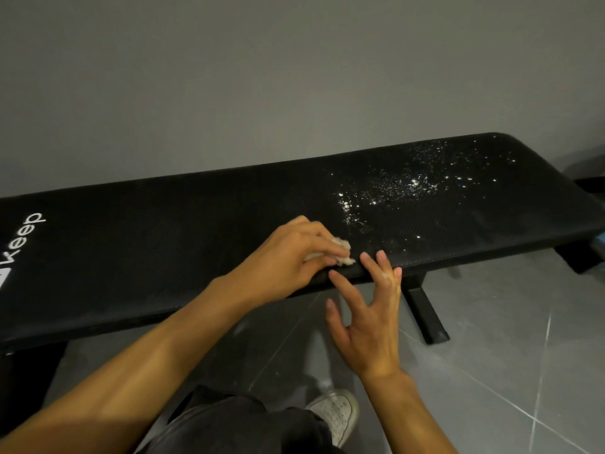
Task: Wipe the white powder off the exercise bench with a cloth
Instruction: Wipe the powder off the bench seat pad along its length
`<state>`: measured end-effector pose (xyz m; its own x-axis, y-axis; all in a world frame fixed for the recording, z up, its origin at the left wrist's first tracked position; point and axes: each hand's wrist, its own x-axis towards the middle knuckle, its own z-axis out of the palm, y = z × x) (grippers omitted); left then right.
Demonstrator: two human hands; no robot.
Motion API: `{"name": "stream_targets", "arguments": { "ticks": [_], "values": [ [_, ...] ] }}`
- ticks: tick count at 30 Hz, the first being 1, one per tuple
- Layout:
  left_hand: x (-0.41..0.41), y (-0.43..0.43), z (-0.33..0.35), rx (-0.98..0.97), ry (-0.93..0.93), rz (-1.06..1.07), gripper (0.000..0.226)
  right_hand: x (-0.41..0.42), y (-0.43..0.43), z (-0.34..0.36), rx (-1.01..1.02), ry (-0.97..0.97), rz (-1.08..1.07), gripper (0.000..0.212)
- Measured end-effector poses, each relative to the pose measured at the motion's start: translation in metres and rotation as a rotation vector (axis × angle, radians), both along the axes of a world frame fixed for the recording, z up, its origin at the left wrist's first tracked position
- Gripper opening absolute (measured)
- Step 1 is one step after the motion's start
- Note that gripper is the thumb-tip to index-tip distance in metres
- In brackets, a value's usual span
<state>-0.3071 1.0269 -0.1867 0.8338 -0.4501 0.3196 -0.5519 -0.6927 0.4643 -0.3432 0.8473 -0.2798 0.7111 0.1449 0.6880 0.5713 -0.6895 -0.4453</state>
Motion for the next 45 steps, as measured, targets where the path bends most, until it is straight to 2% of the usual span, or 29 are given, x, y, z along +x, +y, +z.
{"name": "stream_targets", "arguments": {
  "ticks": [2, 7, 10, 12, 17, 23, 28, 34, 40, 45],
  "values": [
    [0.002, 0.001, 0.006, 0.021, 0.015, -0.048, 0.027, 0.001, 0.002, 0.0, 0.015, -0.013, 0.005, 0.039],
    [0.045, -0.004, 0.013, 0.028, -0.009, 0.148, 0.027, -0.002, 0.013, 0.003, 0.059, -0.012, -0.045, 0.035],
    [0.027, -0.017, 0.008, 0.035, 0.01, -0.013, 0.025, -0.002, 0.013, 0.002, 0.051, 0.007, -0.061, 0.035],
    [0.019, -0.018, 0.005, 0.009, -0.012, -0.039, 0.026, -0.001, 0.012, 0.001, 0.044, 0.004, -0.061, 0.035],
    [0.051, -0.02, 0.009, -0.015, -0.036, 0.226, 0.027, -0.002, 0.014, 0.002, 0.041, 0.006, -0.07, 0.033],
    [0.038, -0.024, 0.007, 0.014, -0.061, 0.119, 0.027, 0.001, 0.015, -0.003, 0.056, -0.017, -0.088, 0.034],
    [0.078, -0.012, 0.012, -0.028, -0.022, 0.36, 0.025, 0.003, 0.015, -0.004, 0.054, -0.033, -0.09, 0.034],
    [0.044, -0.018, 0.005, 0.041, -0.038, 0.119, 0.026, 0.005, 0.017, -0.005, 0.066, -0.05, -0.095, 0.037],
    [0.093, -0.013, 0.016, 0.033, 0.01, 0.369, 0.025, 0.006, 0.016, -0.007, 0.069, -0.064, -0.091, 0.038],
    [0.063, -0.017, 0.013, 0.092, 0.033, 0.092, 0.027, 0.009, 0.017, -0.009, 0.065, -0.074, -0.1, 0.039]
  ]
}}
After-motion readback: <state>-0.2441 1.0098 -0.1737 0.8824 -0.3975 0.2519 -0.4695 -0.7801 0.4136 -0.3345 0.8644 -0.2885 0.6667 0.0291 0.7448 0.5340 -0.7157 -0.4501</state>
